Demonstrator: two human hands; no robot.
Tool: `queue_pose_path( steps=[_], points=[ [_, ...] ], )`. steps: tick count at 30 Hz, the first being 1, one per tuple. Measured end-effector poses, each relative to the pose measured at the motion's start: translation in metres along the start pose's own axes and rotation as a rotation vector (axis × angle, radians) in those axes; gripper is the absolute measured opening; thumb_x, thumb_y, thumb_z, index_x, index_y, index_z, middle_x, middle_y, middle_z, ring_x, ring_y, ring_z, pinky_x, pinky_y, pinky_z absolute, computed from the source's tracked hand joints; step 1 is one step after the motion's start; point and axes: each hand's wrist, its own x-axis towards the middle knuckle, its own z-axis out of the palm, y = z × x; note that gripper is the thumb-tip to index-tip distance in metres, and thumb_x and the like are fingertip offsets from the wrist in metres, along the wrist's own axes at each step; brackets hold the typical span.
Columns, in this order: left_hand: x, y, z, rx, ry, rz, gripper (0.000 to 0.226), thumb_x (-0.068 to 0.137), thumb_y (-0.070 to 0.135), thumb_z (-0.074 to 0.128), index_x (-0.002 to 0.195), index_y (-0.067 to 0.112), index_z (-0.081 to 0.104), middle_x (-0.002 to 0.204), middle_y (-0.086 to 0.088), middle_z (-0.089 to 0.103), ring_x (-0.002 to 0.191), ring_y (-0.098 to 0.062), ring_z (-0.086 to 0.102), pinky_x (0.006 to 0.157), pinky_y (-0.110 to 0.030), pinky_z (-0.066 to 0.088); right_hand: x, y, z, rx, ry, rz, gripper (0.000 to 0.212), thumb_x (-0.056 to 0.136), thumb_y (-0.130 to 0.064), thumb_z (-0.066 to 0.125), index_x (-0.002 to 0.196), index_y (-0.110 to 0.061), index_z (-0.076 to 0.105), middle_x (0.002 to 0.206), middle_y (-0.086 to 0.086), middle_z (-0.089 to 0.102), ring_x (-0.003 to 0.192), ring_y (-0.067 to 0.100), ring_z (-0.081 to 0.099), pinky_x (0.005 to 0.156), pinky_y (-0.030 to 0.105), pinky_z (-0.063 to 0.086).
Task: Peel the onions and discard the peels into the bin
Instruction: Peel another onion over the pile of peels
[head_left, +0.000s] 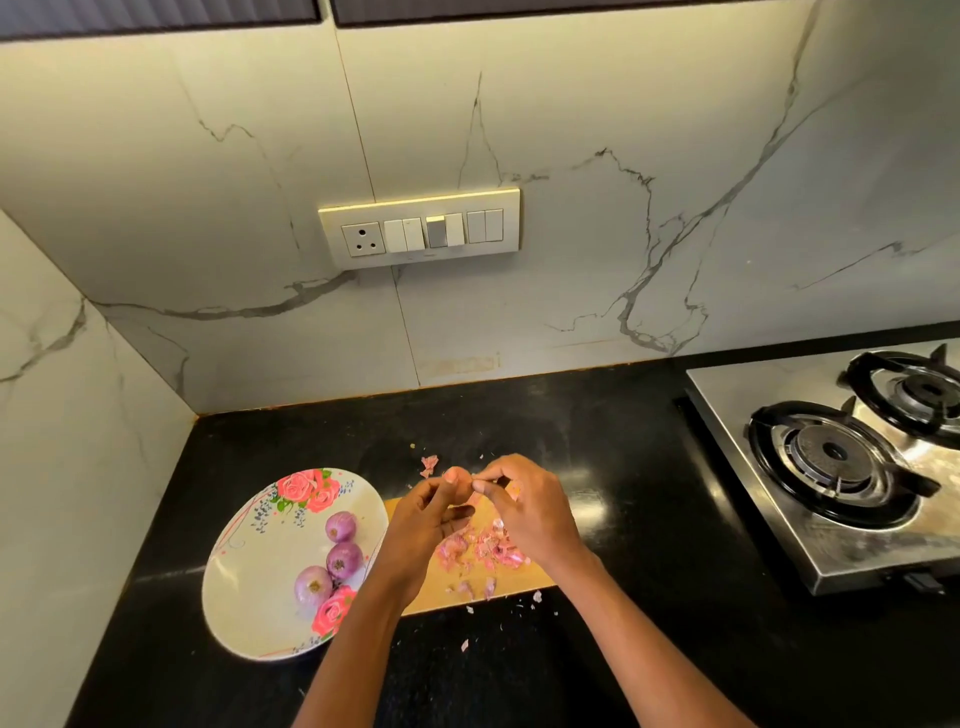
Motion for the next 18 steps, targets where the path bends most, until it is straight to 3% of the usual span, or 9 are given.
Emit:
queue_pose_path(
  steps=[4, 8, 12, 16, 18],
  points=[
    [-0.002, -0.005, 0.001, 0.022, 0.011, 0.096, 0.038, 0.089, 0.047, 0.061, 0.12, 0.026, 0.067, 0.113, 0.005, 0.073, 0.104, -0.013, 0.07, 0.08, -0.02, 0.055, 0.003, -0.002, 0.0, -0.002, -0.028, 0.117, 0.006, 0.098, -0.03, 0.065, 0.097, -0.026, 0.07, 0.093, -0.016, 0.067, 0.089, 0.004, 0.062, 0.077, 0.022, 0.052],
    [0.003, -0.007, -0.001, 0.073, -0.003, 0.122, 0.04, 0.09, 0.05, 0.064, 0.126, 0.034, 0.064, 0.124, 0.009, 0.068, 0.113, -0.01, 0.066, 0.087, -0.02, 0.054, 0.005, -0.003, 0.002, 0.253, -0.061, 0.352, 0.013, 0.1, -0.033, 0.063, 0.099, -0.022, 0.07, 0.091, -0.009, 0.071, 0.086, 0.006, 0.067, 0.078, 0.03, 0.057],
    [0.003, -0.006, -0.005, 0.043, -0.009, 0.106, 0.029, 0.096, 0.044, 0.06, 0.123, 0.036, 0.064, 0.121, 0.008, 0.07, 0.108, -0.008, 0.069, 0.085, -0.02, 0.055, 0.007, -0.001, -0.001, 0.286, -0.034, 0.401, 0.011, 0.101, -0.029, 0.061, 0.104, -0.022, 0.07, 0.096, -0.009, 0.072, 0.083, 0.006, 0.07, 0.077, 0.03, 0.059],
    [0.004, -0.006, -0.008, 0.031, 0.007, 0.106, 0.026, 0.097, 0.041, 0.059, 0.123, 0.038, 0.061, 0.122, 0.008, 0.069, 0.108, -0.008, 0.068, 0.084, -0.02, 0.055, 0.007, 0.002, -0.003, 0.175, -0.128, 0.387, 0.021, 0.103, -0.031, 0.057, 0.121, -0.028, 0.069, 0.11, -0.018, 0.066, 0.103, 0.0, 0.062, 0.082, 0.014, 0.049],
    [0.005, -0.008, -0.011, 0.038, 0.022, 0.114, 0.031, 0.098, 0.04, 0.059, 0.128, 0.033, 0.059, 0.124, 0.007, 0.068, 0.106, -0.008, 0.069, 0.083, -0.02, 0.055, 0.006, -0.002, -0.004, 0.196, -0.148, 0.373, 0.025, 0.104, -0.037, 0.055, 0.124, -0.031, 0.068, 0.111, -0.022, 0.064, 0.103, -0.004, 0.061, 0.082, 0.01, 0.046]
  ],
)
